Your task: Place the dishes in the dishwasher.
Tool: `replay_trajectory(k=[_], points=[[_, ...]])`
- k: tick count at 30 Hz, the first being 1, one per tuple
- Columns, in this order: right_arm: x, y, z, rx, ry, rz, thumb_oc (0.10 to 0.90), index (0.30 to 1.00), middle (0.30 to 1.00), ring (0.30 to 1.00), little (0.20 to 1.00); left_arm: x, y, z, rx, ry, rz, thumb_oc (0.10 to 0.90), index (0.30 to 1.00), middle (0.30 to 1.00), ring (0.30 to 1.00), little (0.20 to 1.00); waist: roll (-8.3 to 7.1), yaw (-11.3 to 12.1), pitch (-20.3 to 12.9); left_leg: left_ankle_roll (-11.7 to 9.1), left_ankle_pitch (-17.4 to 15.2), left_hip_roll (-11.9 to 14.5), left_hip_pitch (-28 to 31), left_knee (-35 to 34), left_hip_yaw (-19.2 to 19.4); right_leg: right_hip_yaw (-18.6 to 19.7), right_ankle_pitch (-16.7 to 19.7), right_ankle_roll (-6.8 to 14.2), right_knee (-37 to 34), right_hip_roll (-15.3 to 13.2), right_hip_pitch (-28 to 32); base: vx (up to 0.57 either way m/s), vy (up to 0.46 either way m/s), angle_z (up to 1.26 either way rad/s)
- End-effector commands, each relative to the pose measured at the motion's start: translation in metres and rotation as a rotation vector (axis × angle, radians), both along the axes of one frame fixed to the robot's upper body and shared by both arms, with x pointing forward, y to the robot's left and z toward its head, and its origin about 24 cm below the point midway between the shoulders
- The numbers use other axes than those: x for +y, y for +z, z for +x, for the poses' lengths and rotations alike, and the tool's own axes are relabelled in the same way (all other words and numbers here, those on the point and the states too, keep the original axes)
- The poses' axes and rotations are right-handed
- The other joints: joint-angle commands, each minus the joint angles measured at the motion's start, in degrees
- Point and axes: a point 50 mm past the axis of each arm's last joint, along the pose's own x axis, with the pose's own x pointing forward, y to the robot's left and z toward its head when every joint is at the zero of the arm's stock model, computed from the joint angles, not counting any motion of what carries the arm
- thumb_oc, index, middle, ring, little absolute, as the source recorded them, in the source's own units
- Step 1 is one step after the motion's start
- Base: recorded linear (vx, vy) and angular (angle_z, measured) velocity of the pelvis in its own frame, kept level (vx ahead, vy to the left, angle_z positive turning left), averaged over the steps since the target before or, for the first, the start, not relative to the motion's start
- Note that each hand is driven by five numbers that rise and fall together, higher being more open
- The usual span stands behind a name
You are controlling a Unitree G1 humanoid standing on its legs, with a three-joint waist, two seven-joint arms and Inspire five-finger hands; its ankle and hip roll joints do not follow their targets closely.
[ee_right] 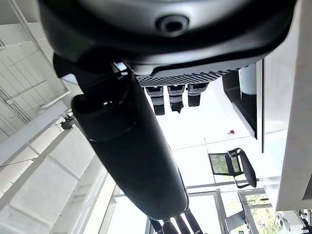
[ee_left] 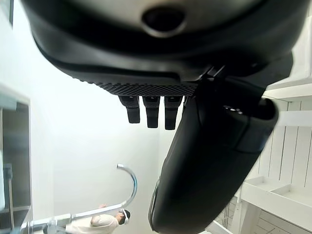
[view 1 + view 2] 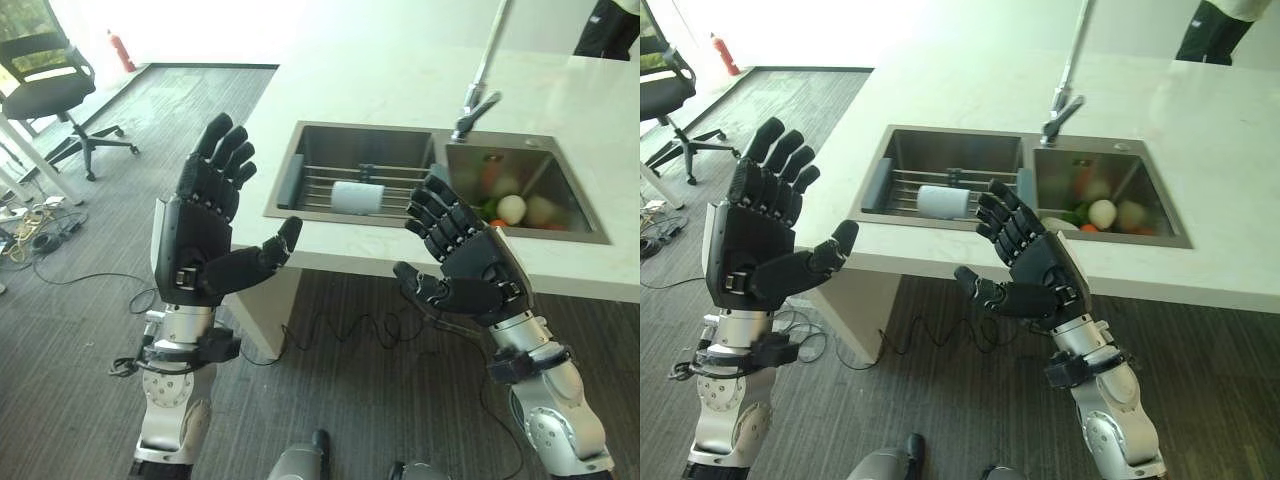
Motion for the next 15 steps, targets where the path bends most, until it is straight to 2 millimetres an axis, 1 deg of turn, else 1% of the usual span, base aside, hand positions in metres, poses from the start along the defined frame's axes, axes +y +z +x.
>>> replay_trajectory(k=[1, 2, 3, 4, 5, 6, 7, 8, 10, 11, 12, 13, 14, 15], points=[[0.010, 0.045, -0.004, -0.281, 0.017, 0.043, 0.800, 0.900, 0.900, 0.900, 0.900, 0.001, 0.042, -0.014, -0.231, -0.007, 0.088, 0.800, 0.900, 0.900, 0.900, 0.900, 0.45, -1.0, -2.8, -2.2, -5.6, 1.9, 1.8, -1.0, -5.7, -0.5, 10.5, 2.3, -4.4, 2.5, 7.3, 0.27, 0.255, 0.05], [0.011, 0.044, -0.004, -0.274, 0.021, 0.037, 0.800, 0.900, 0.900, 0.900, 0.900, 0.001, 0.042, -0.012, -0.226, 0.003, 0.090, 0.800, 0.900, 0.900, 0.900, 0.900, 0.67, -1.6, -2.7, -2.1, -6.1, 1.9, 2.4, -1.0, -5.2, -0.5, 10.4, 1.7, -4.0, 3.2, 5.7, 0.17, 0.134, 0.01], [0.010, 0.042, -0.003, -0.268, 0.020, 0.037, 0.800, 0.900, 0.900, 0.900, 0.900, 0.002, 0.042, -0.011, -0.223, 0.006, 0.090, 0.800, 0.900, 0.900, 0.900, 0.900, 0.68, -2.0, -2.6, -2.3, -6.2, 2.0, 2.6, -1.0, -4.7, -0.8, 9.7, 1.2, -5.5, 3.8, 4.9, 0.15, 0.074, -0.02], [0.009, 0.042, -0.002, -0.264, 0.018, 0.038, 0.800, 0.900, 0.900, 0.900, 0.900, 0.002, 0.043, -0.010, -0.223, 0.005, 0.086, 0.800, 0.900, 0.900, 0.900, 0.900, 0.51, -2.1, -2.5, -2.5, -6.4, 1.9, 2.9, -1.0, -4.1, -1.0, 8.4, 0.9, -5.5, 3.7, 3.8, 0.14, 0.000, -0.19], [0.007, 0.041, -0.001, -0.260, 0.013, 0.035, 0.800, 0.900, 0.900, 0.900, 0.900, 0.003, 0.043, -0.010, -0.224, 0.005, 0.084, 0.800, 0.900, 0.900, 0.900, 0.900, -0.05, -2.4, -2.2, -2.7, -6.8, 1.5, 3.3, -1.0, -3.2, -0.7, 6.7, 1.1, -5.5, 2.7, 1.4, 0.17, -0.125, -0.44], [0.005, 0.042, 0.000, -0.265, 0.015, 0.036, 0.800, 0.900, 0.900, 0.900, 0.900, 0.004, 0.043, -0.012, -0.231, 0.009, 0.088, 0.800, 0.900, 0.900, 0.900, 0.900, -1.32, -3.0, -1.8, -2.7, -8.3, 0.7, 4.1, -1.0, -2.0, 2.3, 8.6, 3.1, -5.5, 0.2, -4.2, 0.23, -0.257, -0.44], [0.005, 0.044, 0.000, -0.273, 0.017, 0.037, 0.800, 0.900, 0.900, 0.900, 0.900, 0.003, 0.044, -0.012, -0.236, 0.008, 0.093, 0.800, 0.900, 0.900, 0.900, 0.900, -1.72, -3.8, -1.7, -2.5, -9.4, 0.5, 5.0, -1.0, -2.1, 5.7, 10.5, 4.3, -5.5, -0.7, -8.3, 0.30, -0.396, -0.26], [0.004, 0.046, -0.001, -0.281, 0.022, 0.040, 0.800, 0.900, 0.900, 0.900, 0.900, 0.000, 0.043, -0.012, -0.235, 0.008, 0.095, 0.800, 0.900, 0.900, 0.900, 0.900, -1.93, -4.5, -1.8, -2.1, -10.5, 0.3, 6.0, -1.0, -2.6, 8.6, 11.8, 4.9, -5.5, -0.7, -11.2, 0.25, -0.329, 0.08], [0.004, 0.047, -0.002, -0.285, 0.025, 0.041, 0.800, 0.900, 0.900, 0.900, 0.900, 0.000, 0.043, -0.012, -0.231, 0.010, 0.095, 0.800, 0.900, 0.900, 0.900, 0.900, -2.12, -4.8, -1.9, -2.0, -11.3, 0.5, 6.8, -1.0, -2.7, 9.2, 12.3, 5.0, -5.5, -0.8, -12.1, 0.19, -0.283, 0.18], [0.003, 0.047, -0.002, -0.290, 0.029, 0.041, 0.800, 0.900, 0.900, 0.900, 0.900, 0.001, 0.042, -0.012, -0.229, 0.010, 0.092, 0.800, 0.900, 0.900, 0.900, 0.900, -2.31, -4.8, -2.1, -1.9, -11.9, 0.8, 7.3, -1.0, -2.5, 9.1, 11.5, 5.4, -5.5, -0.9, -12.3, 0.28, -0.493, 0.10], [0.004, 0.049, -0.002, -0.300, 0.039, 0.025, 0.800, 0.900, 0.900, 0.900, 0.900, 0.002, 0.041, -0.014, -0.225, 0.015, 0.075, 0.800, 0.900, 0.900, 0.900, 0.900, -2.69, -4.4, -2.7, -2.7, -12.4, 2.2, 8.3, -1.0, -1.2, 6.7, 11.4, 5.7, -5.5, -1.8, -11.3, 0.28, -0.510, 0.25], [0.004, 0.050, -0.001, -0.302, 0.038, 0.015, 0.800, 0.900, 0.900, 0.900, 0.900, 0.003, 0.040, -0.014, -0.219, 0.015, 0.059, 0.800, 0.900, 0.900, 0.900, 0.900, -2.74, -4.3, -2.8, -3.0, -12.5, 2.7, 8.8, -1.0, -0.9, 6.0, 11.4, 5.8, -5.5, -1.9, -10.9, 0.33, -0.539, 0.05], [0.003, 0.052, 0.000, -0.303, 0.042, 0.007, 0.800, 0.900, 0.900, 0.900, 0.900, 0.006, 0.038, -0.013, -0.200, 0.004, 0.018, 0.800, 0.900, 0.900, 0.900, 0.900, -2.96, -4.8, -3.3, -3.8, -13.0, 4.2, 10.8, -1.0, -0.4, 5.5, 10.0, 5.6, -5.5, -0.9, -10.5, 0.24, -0.350, 0.03], [0.002, 0.053, 0.000, -0.303, 0.042, 0.003, 0.800, 0.900, 0.900, 0.900, 0.900, 0.007, 0.037, -0.013, -0.196, -0.005, -0.007, 0.800, 0.900, 0.900, 0.900, 0.900, -2.93, -5.1, -3.6, -4.2, -13.3, 4.9, 11.7, -1.0, 0.0, 4.9, 9.3, 5.2, -5.5, -0.6, -10.2, 0.27, -0.357, -0.11]])
